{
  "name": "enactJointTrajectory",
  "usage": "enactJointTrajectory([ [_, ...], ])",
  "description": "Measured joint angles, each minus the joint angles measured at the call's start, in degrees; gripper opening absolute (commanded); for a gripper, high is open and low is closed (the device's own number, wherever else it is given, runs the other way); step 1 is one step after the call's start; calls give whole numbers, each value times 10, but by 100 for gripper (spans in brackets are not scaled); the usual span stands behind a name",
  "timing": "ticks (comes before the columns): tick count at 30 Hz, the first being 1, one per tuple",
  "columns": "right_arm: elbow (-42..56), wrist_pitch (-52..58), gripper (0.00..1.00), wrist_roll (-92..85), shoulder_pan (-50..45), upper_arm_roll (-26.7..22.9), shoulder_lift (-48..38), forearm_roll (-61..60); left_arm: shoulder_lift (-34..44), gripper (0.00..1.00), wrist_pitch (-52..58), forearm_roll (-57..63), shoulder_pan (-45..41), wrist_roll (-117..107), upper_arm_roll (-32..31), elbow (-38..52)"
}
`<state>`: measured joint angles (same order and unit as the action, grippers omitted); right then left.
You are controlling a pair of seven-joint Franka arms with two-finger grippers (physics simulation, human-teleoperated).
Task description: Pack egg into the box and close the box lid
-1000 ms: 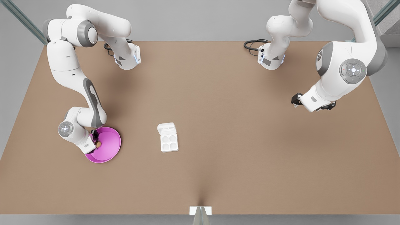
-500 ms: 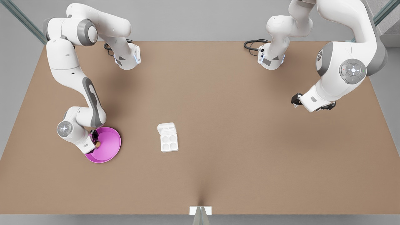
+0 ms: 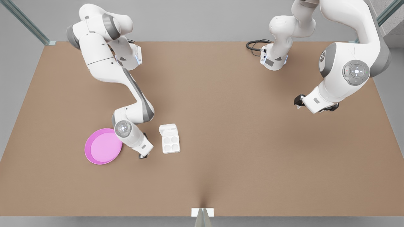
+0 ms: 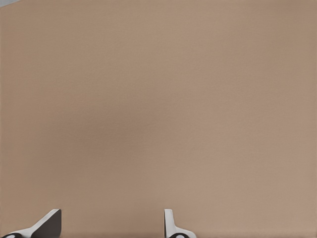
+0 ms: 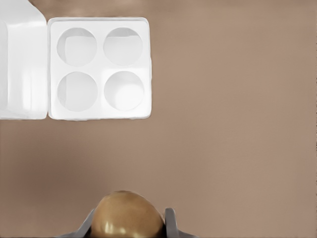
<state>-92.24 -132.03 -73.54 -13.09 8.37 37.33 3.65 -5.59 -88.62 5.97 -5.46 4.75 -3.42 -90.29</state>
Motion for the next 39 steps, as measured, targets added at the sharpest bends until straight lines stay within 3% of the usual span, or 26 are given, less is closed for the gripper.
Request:
enactJointTrajectory([
  [9, 48, 12, 57, 104, -68, 9, 47, -33, -5, 100, -1, 0, -5, 0, -2, 0],
  [28, 66, 16, 58, 210, -65, 2, 69, -41, -5, 100, 0, 0, -13, 0, -3, 0],
  [29, 66, 15, 100, 213, -65, 2, 70, -41, -5, 100, 0, 0, -13, 0, -3, 0],
  [35, 66, 14, 100, 229, -66, 2, 68, -40, -6, 100, 0, 0, -12, 0, -3, 0],
  [36, 67, 16, 100, 232, -66, 3, 63, -40, -6, 78, 0, 0, -12, 0, -3, 0],
  [37, 69, 22, 100, 236, -65, 4, 51, -41, -10, 44, 0, 0, -13, 0, -3, 1],
  [38, 70, 33, 100, 242, -65, 4, 34, -41, -16, 21, -1, 1, -16, 0, -3, 3],
  [39, 71, 46, 100, 254, -63, 3, 11, -41, -26, 21, -4, 1, -23, 0, -3, 6],
])
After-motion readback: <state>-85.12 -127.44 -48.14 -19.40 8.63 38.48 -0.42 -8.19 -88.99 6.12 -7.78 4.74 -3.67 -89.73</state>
